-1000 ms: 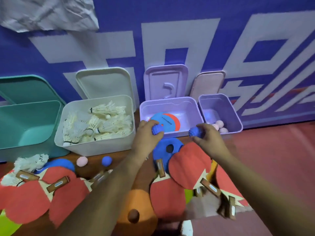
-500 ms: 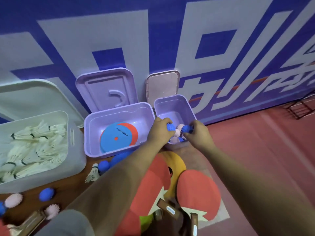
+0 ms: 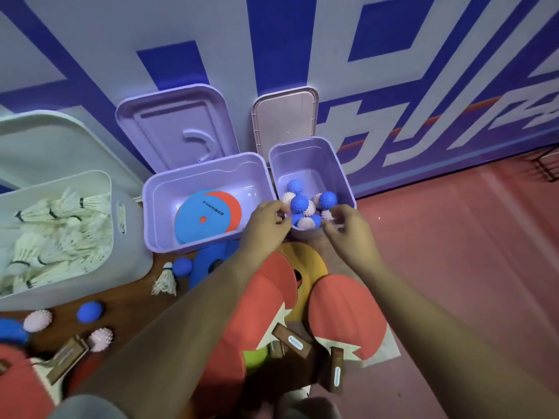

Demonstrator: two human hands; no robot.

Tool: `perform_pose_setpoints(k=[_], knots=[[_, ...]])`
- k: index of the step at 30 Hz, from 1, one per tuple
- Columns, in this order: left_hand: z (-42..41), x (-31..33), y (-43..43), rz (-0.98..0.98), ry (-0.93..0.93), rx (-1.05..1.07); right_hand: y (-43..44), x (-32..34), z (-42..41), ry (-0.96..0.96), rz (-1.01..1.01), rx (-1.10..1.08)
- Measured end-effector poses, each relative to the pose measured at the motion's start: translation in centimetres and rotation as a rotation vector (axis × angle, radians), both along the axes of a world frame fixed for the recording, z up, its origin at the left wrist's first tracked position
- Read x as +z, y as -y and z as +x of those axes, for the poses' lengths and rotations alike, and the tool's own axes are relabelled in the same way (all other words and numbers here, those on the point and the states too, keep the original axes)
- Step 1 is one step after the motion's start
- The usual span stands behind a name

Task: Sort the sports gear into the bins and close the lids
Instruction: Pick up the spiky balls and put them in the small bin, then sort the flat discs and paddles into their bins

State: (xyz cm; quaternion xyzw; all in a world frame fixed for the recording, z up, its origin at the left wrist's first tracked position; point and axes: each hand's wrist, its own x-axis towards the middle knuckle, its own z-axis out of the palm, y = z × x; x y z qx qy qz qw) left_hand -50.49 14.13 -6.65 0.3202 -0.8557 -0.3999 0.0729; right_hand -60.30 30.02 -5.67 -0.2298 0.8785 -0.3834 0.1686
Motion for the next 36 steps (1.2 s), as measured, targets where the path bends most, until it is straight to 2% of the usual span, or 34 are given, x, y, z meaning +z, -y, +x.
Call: perform_pose_setpoints(k=[3, 9, 13, 17, 21, 25, 31, 36], knots=[[3.6, -1.4, -2.5, 0.081, 0.031, 0.01, -3.6, -1.0, 2.6, 0.066, 0.025, -0.04], [6.3, -4.2, -8.4, 0.2, 0.215, 0.002, -10.1, -4.4, 5.8, 0.19, 0.272, -0.1], [5.5, -5.3, -11.3, 0.126, 0.35, -0.043, -12.8, -6.3, 6.9, 0.245, 0.44, -0.145], [4.8, -5.9, -13.0, 0.054, 0.45, -0.123, -14.1, -9.7, 8.1, 0.378, 0.474, -0.198], [4.5, -6.9, -14.3, 0.015, 0.549, -0.208, -14.3, -11.4, 8.8, 0.409, 0.411, -0.261], [4.4, -7.6, -15.0, -0.026, 0.556, -0.181, -14.7, -12.9, 8.5, 0.467, 0.314, -0.357], [4.5, -6.1, -14.7, 0.071, 0.364, -0.075, -16.1, -11.1, 8.5, 0.535, 0.052, -0.519], [5.9, -0.9, -11.9, 0.316, 0.057, 0.028, -15.6, -5.8, 8.9, 0.701, -0.255, -0.496]])
